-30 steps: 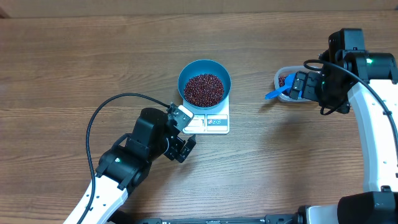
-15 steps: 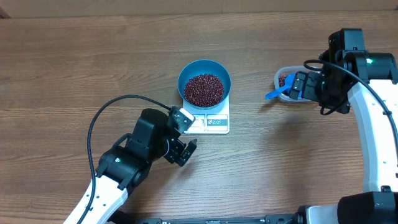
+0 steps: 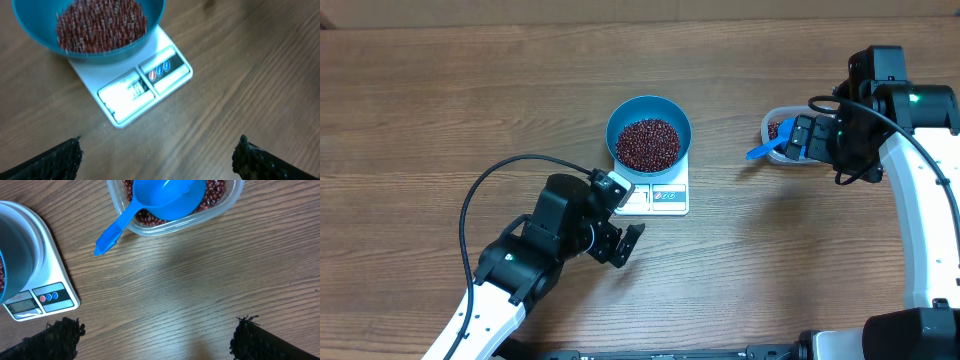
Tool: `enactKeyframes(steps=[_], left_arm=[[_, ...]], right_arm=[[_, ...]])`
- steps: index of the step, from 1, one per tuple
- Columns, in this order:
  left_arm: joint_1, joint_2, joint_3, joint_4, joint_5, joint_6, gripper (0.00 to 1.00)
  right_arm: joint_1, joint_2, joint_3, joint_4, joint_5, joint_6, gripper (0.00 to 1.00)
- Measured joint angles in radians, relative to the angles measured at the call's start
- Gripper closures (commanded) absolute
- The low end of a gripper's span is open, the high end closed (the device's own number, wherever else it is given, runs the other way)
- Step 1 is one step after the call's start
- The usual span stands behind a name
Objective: Scoop item into bowl and weigh 150g on scale
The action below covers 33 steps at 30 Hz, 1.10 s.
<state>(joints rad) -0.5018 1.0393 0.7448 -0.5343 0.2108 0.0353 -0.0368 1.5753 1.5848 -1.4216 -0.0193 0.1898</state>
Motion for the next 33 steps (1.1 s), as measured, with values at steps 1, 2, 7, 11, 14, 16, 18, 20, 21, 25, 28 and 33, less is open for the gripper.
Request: enactKeyframes(steps=[1, 2, 7, 11, 14, 16, 18, 20, 21, 25, 28, 33], left_arm=[[0.0, 0.0, 0.002, -0.018, 0.0, -0.004, 0.0], [0.004, 0.0, 0.007, -0.039, 0.001, -0.009, 0.01], [0.03, 0.003, 0.058, -0.12, 0.003, -0.019, 0.0], [0.047, 0.011, 0.111, -0.172, 0.003, -0.026, 0.0], [0.06, 0.041, 0.154, -0.213, 0.003, -0.03, 0.0], [0.068, 0.075, 0.187, -0.237, 0.003, -0.03, 0.0], [0.074, 0.112, 0.219, -0.255, 0.003, -0.03, 0.0], [0.08, 0.151, 0.255, -0.274, 0.003, -0.03, 0.0], [0.085, 0.172, 0.275, -0.286, 0.003, -0.03, 0.0], [0.102, 0.232, 0.34, -0.303, 0.002, -0.04, 0.0], [0.127, 0.274, 0.385, -0.304, -0.005, -0.068, 0.0], [0.164, 0.348, 0.459, -0.302, -0.021, -0.089, 0.0]], right_arm=[[0.0, 0.0, 0.0, 0.0, 0.0, -0.001, 0.0], [0.0, 0.0, 0.0, 0.0, 0.0, 0.0, 0.0], [0.0, 0.0, 0.0, 0.0, 0.0, 0.0, 0.0], [0.0, 0.0, 0.0, 0.0, 0.0, 0.0, 0.0], [0.0, 0.0, 0.0, 0.0, 0.0, 0.0, 0.0], [0.0, 0.0, 0.0, 0.0, 0.0, 0.0, 0.0], [0.0, 0.0, 0.0, 0.0, 0.0, -0.001, 0.0], [0.0, 0.0, 0.0, 0.0, 0.0, -0.001, 0.0], [0.0, 0.0, 0.0, 0.0, 0.0, 0.0, 0.0], [0.0, 0.0, 0.0, 0.001, 0.0, 0.0, 0.0], [0.0, 0.0, 0.0, 0.0, 0.0, 0.0, 0.0], [0.0, 0.0, 0.0, 0.0, 0.0, 0.0, 0.0]])
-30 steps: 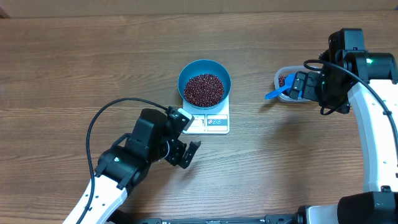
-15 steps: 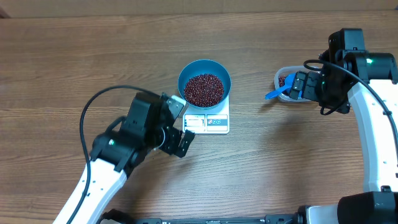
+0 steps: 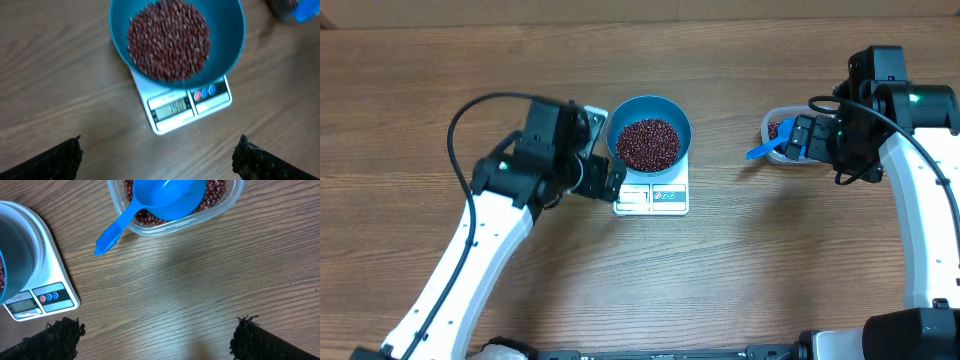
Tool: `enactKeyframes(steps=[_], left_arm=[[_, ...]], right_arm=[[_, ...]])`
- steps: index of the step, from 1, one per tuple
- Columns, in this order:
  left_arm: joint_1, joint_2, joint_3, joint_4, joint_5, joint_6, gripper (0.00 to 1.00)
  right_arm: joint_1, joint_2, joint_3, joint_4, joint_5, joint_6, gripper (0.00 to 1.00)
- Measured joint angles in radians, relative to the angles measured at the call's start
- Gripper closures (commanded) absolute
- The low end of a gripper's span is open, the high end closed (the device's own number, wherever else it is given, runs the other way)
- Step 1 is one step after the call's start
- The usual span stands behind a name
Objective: Scoop item into bowl and weigh 150g on scale
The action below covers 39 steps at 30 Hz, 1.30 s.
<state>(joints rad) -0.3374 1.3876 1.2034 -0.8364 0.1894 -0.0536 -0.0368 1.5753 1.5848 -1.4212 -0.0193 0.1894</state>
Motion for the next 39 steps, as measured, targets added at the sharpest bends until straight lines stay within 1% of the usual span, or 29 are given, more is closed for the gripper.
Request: enactKeyframes(steps=[9, 13, 22, 27, 33, 39], left_arm=[[0.011, 0.097, 0.129, 0.001, -0.022, 0.01, 0.01], [0.011, 0.12, 0.175, 0.034, -0.03, 0.046, 0.0], [0.011, 0.121, 0.198, 0.128, -0.036, 0.103, 0.0], [0.011, 0.121, 0.198, 0.134, -0.036, 0.117, 0.0], [0.011, 0.094, 0.198, 0.134, -0.036, 0.151, 0.0], [0.011, -0.013, 0.198, 0.134, -0.036, 0.2, 0.0]], right_arm=[[0.0, 0.0, 0.0, 0.0, 0.0, 0.0, 0.0], [0.0, 0.0, 0.0, 0.001, 0.0, 0.0, 0.0], [0.0, 0.0, 0.0, 0.0, 0.0, 0.0, 0.0], [0.0, 0.0, 0.0, 0.0, 0.0, 0.0, 0.0], [0.0, 0.0, 0.0, 0.0, 0.0, 0.0, 0.0], [0.0, 0.0, 0.0, 0.0, 0.0, -0.001, 0.0]])
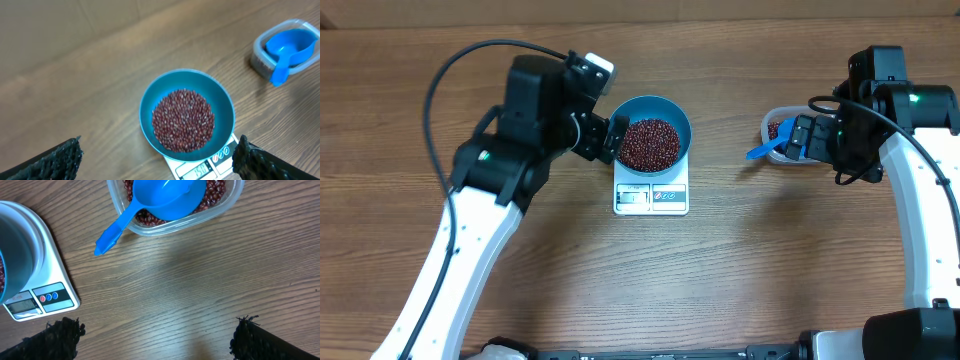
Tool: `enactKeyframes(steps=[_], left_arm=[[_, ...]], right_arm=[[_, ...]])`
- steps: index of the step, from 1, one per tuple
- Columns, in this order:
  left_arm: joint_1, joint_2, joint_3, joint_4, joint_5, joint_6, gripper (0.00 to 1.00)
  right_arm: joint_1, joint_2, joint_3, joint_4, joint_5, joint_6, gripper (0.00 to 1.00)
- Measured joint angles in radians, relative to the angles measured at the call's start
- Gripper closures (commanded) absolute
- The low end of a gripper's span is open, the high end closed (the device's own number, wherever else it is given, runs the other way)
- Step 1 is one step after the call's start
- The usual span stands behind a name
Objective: Scoop item into bowl and weigh 150g on scale
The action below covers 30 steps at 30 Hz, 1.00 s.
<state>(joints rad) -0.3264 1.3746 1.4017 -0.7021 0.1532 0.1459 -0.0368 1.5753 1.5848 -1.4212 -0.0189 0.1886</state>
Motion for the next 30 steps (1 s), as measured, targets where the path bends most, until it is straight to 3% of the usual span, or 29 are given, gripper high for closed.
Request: enactKeyframes(steps=[19, 30], left_arm=[[0.0, -0.27, -0.002, 0.067, 0.0, 0.143, 0.0], [0.03, -0.491, -0.264, 0.343, 0.005, 0.179, 0.0]], right_arm=[[0.0, 0.0, 0.0, 0.0, -0.001, 0.001, 0.0], [0.0, 0.0, 0.0, 0.0, 0.0, 0.0, 0.0]])
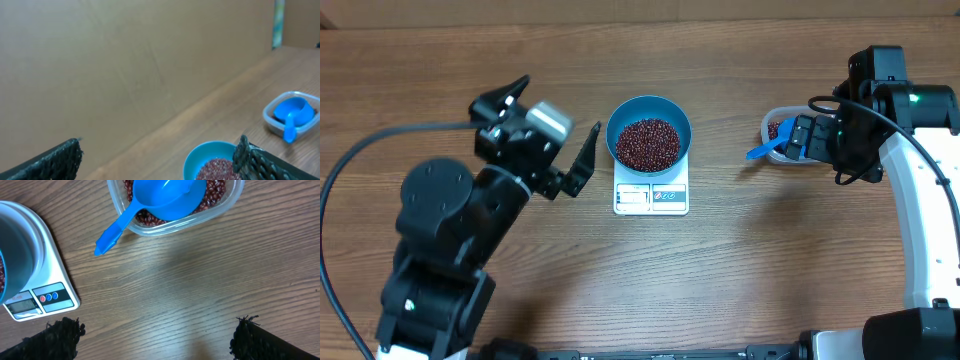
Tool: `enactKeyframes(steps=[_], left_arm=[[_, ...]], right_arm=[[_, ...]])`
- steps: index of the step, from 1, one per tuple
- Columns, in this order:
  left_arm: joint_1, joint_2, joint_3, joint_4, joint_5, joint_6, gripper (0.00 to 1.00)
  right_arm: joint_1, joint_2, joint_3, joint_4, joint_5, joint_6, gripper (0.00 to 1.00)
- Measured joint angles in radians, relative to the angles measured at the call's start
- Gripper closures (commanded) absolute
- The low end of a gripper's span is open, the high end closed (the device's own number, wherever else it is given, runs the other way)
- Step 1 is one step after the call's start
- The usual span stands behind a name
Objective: Scoop item into bowl and weigh 150g on scale
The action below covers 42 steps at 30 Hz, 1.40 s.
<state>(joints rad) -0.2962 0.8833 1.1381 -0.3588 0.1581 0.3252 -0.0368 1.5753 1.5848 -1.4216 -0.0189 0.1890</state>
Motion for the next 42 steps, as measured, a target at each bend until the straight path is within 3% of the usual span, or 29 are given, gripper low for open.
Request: enactKeyframes(steps=[12, 21, 29, 42], left_arm=[[0.175, -0.25, -0.409, 0.394, 0.14, -0.012, 0.0], [0.195, -0.456, -0.705, 0.631, 0.155, -0.058, 0.0], [0.261, -0.634, -0.908, 0.693, 0.136, -0.176, 0.0], [0.318, -0.864, -1.126, 0.654, 0.076, -0.366, 0.01]], right_arm=[[0.0, 0.0, 0.0, 0.0, -0.001, -0.002, 0.0], [0.0, 0.0, 0.0, 0.0, 0.0, -0.003, 0.0], [0.0, 0.0, 0.0, 0.0, 0.0, -0.002, 0.0], [0.0, 0.0, 0.0, 0.0, 0.0, -0.003, 0.0]])
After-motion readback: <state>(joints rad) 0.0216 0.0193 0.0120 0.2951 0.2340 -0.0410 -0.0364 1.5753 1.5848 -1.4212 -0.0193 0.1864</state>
